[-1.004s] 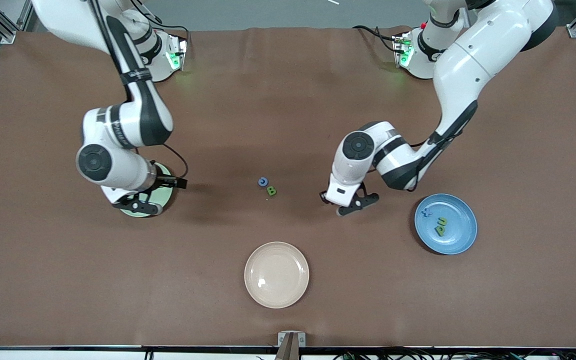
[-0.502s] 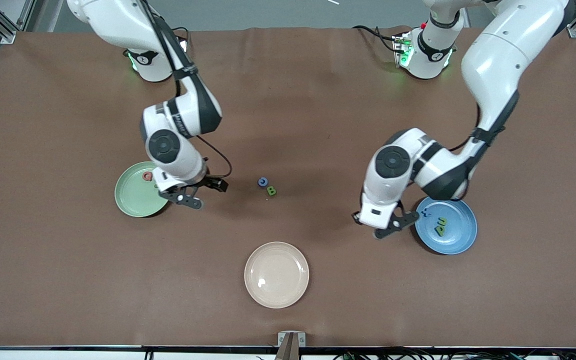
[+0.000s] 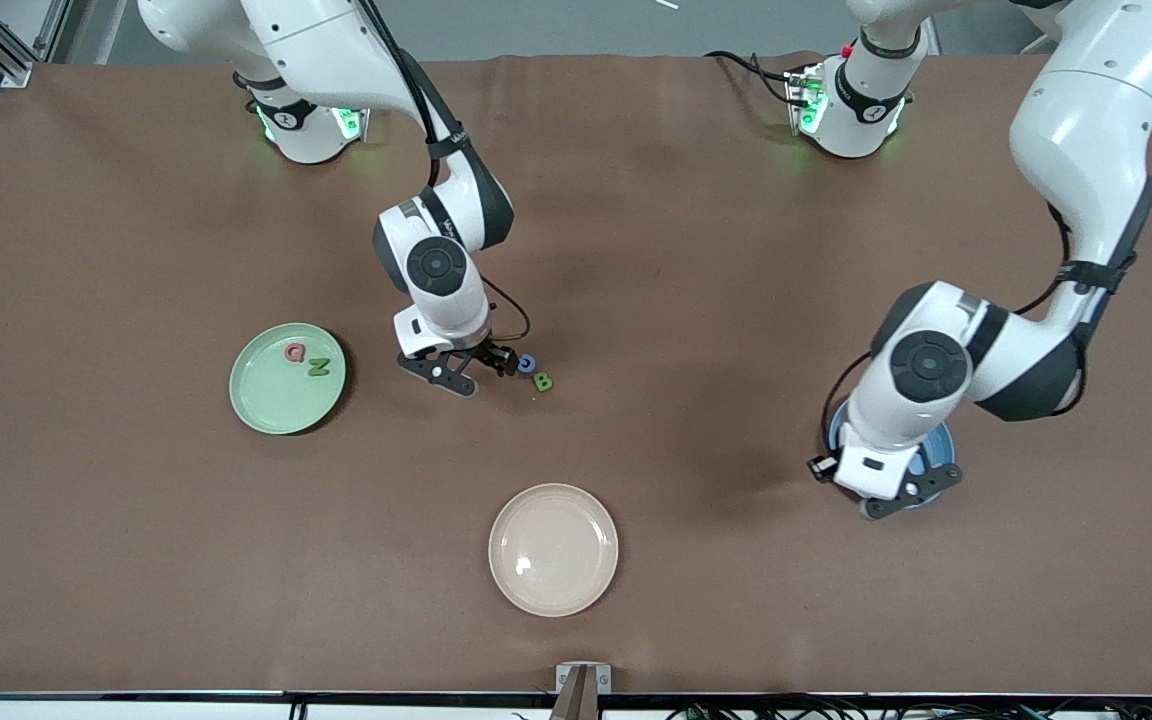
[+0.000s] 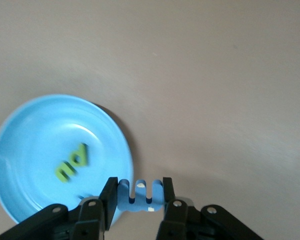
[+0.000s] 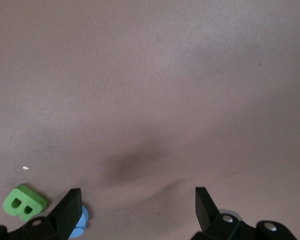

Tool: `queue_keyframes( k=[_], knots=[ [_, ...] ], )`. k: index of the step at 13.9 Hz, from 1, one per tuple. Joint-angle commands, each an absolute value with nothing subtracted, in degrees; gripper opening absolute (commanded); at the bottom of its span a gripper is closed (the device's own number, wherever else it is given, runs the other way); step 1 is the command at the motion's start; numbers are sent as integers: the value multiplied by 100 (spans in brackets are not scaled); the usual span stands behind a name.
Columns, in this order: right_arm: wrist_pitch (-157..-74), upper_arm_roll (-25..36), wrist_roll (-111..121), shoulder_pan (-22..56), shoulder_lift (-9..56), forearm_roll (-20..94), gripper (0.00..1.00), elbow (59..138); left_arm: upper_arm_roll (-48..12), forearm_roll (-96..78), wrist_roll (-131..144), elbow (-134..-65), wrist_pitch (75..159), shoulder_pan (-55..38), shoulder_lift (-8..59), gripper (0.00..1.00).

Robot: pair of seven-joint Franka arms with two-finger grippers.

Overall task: Sort upper and lower case letters into plates
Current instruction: 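Drop the m in the blue plate while the right gripper grasps the C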

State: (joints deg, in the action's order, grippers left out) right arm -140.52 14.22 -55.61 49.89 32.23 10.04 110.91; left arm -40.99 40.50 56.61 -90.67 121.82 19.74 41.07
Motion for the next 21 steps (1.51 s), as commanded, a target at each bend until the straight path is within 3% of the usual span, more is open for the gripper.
queue_keyframes(
  k=[1,5,9,10,12,13,17,21],
  knots=[
    [-14124,1512,-5905,5106,3374,967,99,10961,-4166,4061,5205,-9211,12094,2363,4043,1],
    [-14133,1521,-6222,5229,3567,958,97,10776,-4149,4061,4887,-9465,12094,2864,4096,5],
    [-14168,1521,-6521,5352,3735,905,97,10600,-4131,4069,4878,-9668,12094,3146,4201,25],
    [-14211,1521,-6548,5387,3735,905,97,10600,-4122,4069,4878,-9685,12094,3164,4227,38],
    [-14256,1512,-6583,5414,3770,905,97,10600,-4122,4104,4860,-9677,12094,3182,4254,75],
    [-14265,1512,-6592,5414,3779,905,96,10600,-4122,4104,4852,-9677,12094,3199,4219,100],
    [-14344,1512,-6671,5475,3832,914,96,10600,-4183,4052,4615,-9546,12059,3234,4009,100],
    [-14353,1503,-6767,5537,3832,914,91,10600,-4455,3999,3782,-8879,11226,3234,3824,100]
  ],
)
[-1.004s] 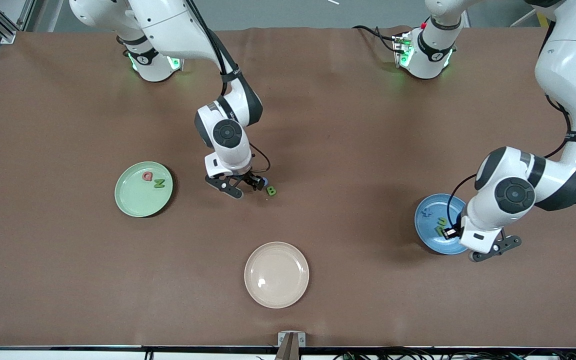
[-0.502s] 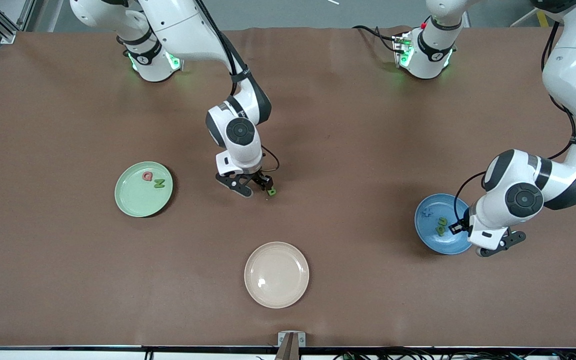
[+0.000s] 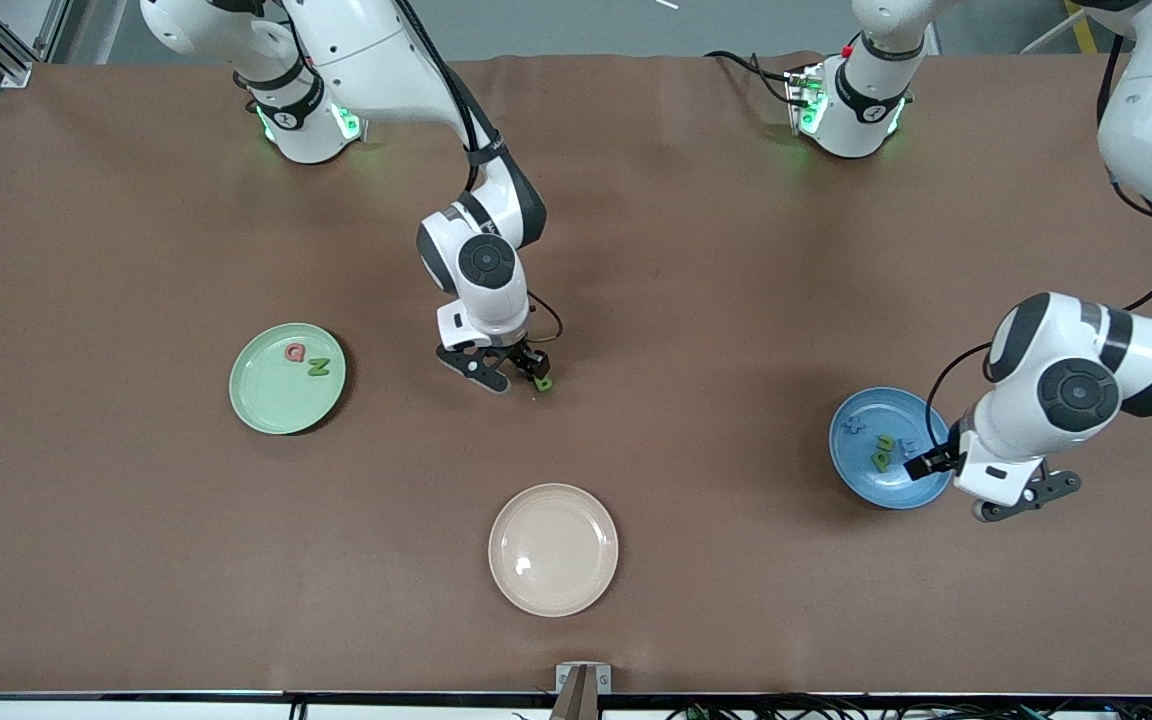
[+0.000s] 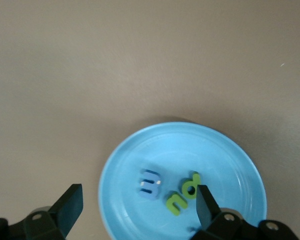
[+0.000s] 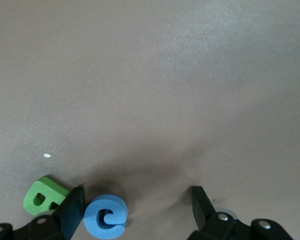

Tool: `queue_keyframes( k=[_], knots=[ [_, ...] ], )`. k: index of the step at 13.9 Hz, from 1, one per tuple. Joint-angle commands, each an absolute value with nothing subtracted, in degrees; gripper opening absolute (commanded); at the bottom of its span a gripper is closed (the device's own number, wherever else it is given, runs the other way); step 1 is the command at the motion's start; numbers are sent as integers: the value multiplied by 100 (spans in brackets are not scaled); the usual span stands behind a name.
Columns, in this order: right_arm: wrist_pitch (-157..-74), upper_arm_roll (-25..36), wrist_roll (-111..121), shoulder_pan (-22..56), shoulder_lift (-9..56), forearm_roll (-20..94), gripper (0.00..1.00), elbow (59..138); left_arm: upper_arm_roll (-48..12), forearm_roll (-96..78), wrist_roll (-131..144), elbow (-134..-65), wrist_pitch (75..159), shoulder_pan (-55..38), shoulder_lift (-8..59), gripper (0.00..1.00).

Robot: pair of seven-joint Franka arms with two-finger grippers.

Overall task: Sort upper and lower case letters into plates
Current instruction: 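Carry the blue C toward the green plate while the left gripper withdraws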

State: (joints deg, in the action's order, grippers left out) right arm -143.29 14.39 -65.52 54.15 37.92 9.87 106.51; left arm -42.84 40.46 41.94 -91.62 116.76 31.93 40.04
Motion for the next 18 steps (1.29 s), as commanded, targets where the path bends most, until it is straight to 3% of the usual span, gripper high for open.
queue_keyframes(
  k=[1,9,11,13,15,18],
  knots=[
    [-14353,1503,-6768,5563,3832,914,89,10600,-4500,3990,3466,-8694,11050,3252,3754,100],
    [-14344,1494,-6776,5616,3823,949,62,10556,-4562,2718,2779,-8394,9933,3270,2305,100],
    [-14335,1494,-6776,5607,3823,949,48,10556,-4561,2261,2471,-8341,9809,3400,1979,100],
    [-14309,1494,-6768,5590,3806,949,25,10556,-4483,1830,2286,-8358,9730,3340,1611,100],
    [-14256,1494,-6733,5546,3788,949,3,10556,-3775,1505,2023,-8402,9502,2738,1215,100],
    [-14160,1529,-6514,5415,3709,940,0,10564,-2351,662,1417,-8472,9098,1690,670,100]
  ],
)
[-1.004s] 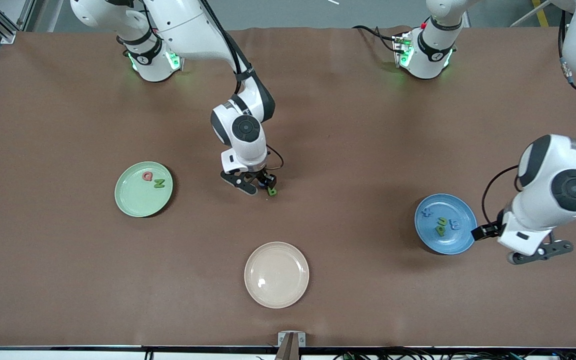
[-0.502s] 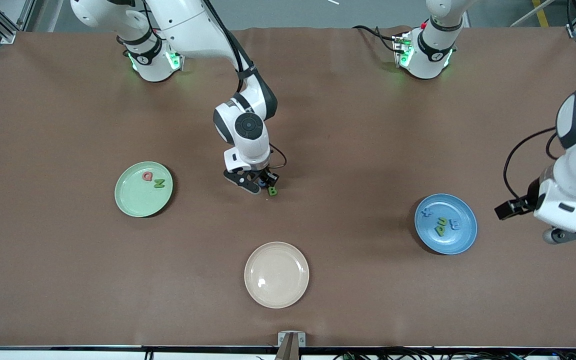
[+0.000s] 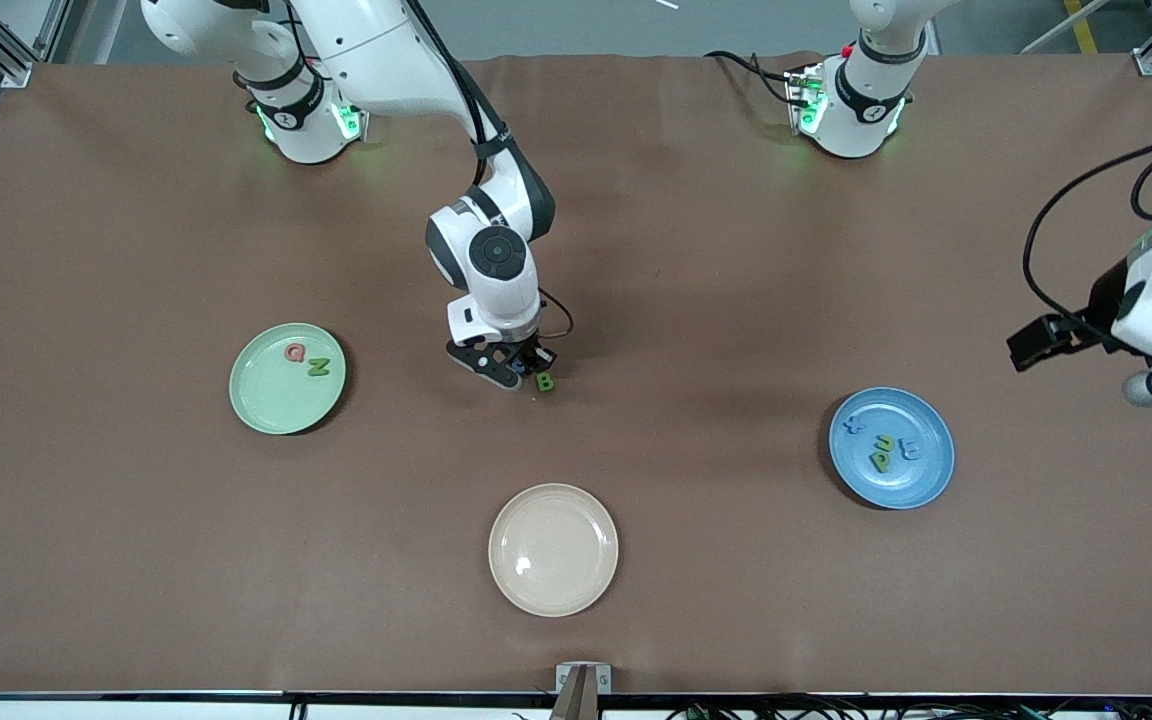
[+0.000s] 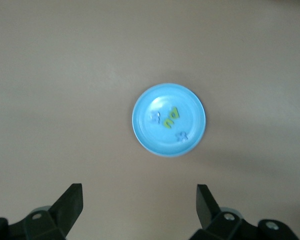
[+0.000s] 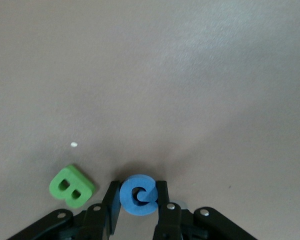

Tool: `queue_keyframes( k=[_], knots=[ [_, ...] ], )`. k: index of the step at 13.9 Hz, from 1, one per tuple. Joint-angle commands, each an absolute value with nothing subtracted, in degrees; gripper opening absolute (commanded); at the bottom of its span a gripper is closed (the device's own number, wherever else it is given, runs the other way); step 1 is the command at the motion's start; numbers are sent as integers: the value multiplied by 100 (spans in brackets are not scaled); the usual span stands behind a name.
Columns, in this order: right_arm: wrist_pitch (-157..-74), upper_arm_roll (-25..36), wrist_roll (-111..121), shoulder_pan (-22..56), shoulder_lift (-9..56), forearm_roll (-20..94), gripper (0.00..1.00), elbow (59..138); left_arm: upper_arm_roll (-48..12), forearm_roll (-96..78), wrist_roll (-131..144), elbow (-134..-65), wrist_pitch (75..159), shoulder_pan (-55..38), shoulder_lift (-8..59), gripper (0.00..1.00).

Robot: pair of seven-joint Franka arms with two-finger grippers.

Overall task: Sort upper and lower case letters into plates
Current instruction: 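Carry the blue C toward the green plate while the left gripper withdraws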

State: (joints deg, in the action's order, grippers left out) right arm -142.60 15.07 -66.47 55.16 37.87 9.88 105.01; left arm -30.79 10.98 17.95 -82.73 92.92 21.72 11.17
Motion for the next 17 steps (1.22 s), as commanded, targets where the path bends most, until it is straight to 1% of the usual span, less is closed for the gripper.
queue_keyframes(
  k=[1,4,7,10,13,17],
  knots=[
    [-13898,1547,-6286,5344,3578,940,0,10564,-1973,503,1311,-8542,8992,1392,485,100],
    [-13177,1573,-5549,4932,3087,932,0,10591,-1075,213,1248,-8587,8509,574,185,100],
    [-12780,1582,-4591,4396,2568,932,0,10844,-862,-17,916,-8587,8209,501,44,100],
    [-12840,1669,-3344,3843,2049,914,0,11520,-694,-18,563,-8701,8174,396,-123,100],
    [-12928,1898,-2306,3473,1837,914,0,11926,-686,9,563,-8727,8244,378,-123,100],
    [-13682,2109,-961,2929,1784,896,0,12575,-729,61,563,-8780,8578,229,-132,100]
  ],
)
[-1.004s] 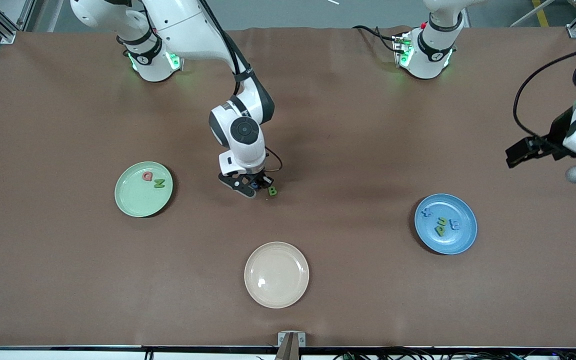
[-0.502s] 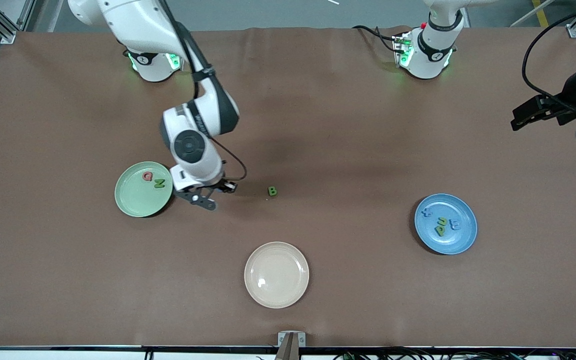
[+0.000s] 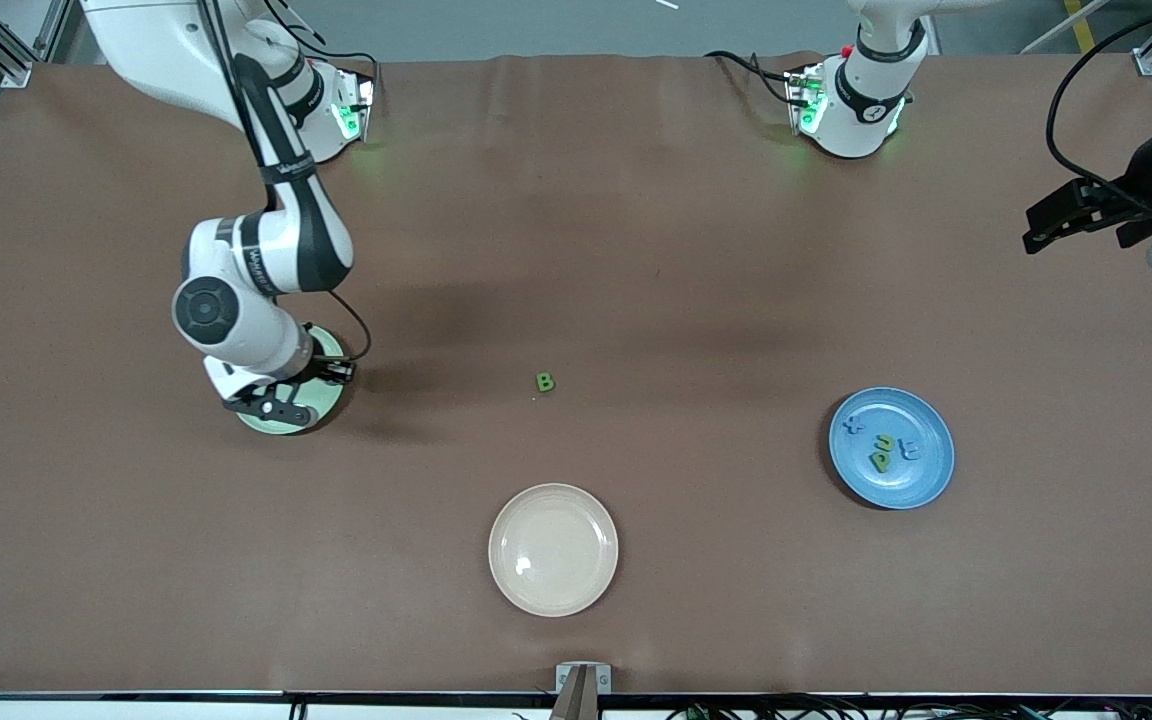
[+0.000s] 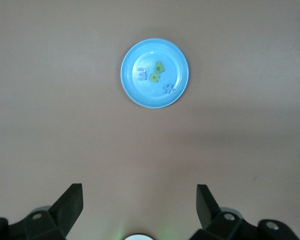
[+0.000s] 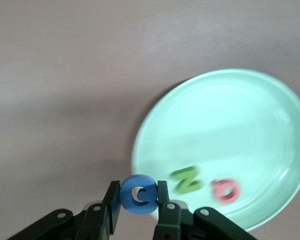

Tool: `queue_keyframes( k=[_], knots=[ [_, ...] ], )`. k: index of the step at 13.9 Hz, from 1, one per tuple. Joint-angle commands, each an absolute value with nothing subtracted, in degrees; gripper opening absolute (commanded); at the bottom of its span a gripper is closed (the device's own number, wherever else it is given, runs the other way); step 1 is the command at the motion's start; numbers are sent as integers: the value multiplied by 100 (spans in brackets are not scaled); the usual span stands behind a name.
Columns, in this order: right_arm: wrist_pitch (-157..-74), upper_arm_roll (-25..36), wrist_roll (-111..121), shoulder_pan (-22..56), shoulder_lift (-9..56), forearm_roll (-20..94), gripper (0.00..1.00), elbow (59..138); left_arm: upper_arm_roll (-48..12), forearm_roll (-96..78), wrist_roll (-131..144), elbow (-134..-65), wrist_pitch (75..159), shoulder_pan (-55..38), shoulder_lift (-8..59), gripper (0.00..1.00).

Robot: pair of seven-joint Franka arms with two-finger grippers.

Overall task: Sort upper and lower case letters into plates
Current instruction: 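Release the C in the green plate and lift the right gripper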

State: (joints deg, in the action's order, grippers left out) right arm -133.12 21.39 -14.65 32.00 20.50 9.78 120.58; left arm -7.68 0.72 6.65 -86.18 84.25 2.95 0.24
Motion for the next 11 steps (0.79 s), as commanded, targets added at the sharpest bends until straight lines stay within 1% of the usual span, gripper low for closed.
queue_keyframes(
  k=[1,3,8,11],
  knots=[
    [-13919,2109,-593,2718,1784,905,0,12734,-747,53,563,-8780,8587,211,-114,100],
    [-14281,2101,-64,2383,1845,905,0,12954,-782,62,571,-8710,8631,211,-70,100],
    [-14335,2092,544,1987,1854,923,0,13104,-835,9,563,-8754,8552,237,-237,100],
    [-14370,2083,545,1969,1933,958,3,13096,-817,9,571,-8719,8464,264,-237,100]
  ],
)
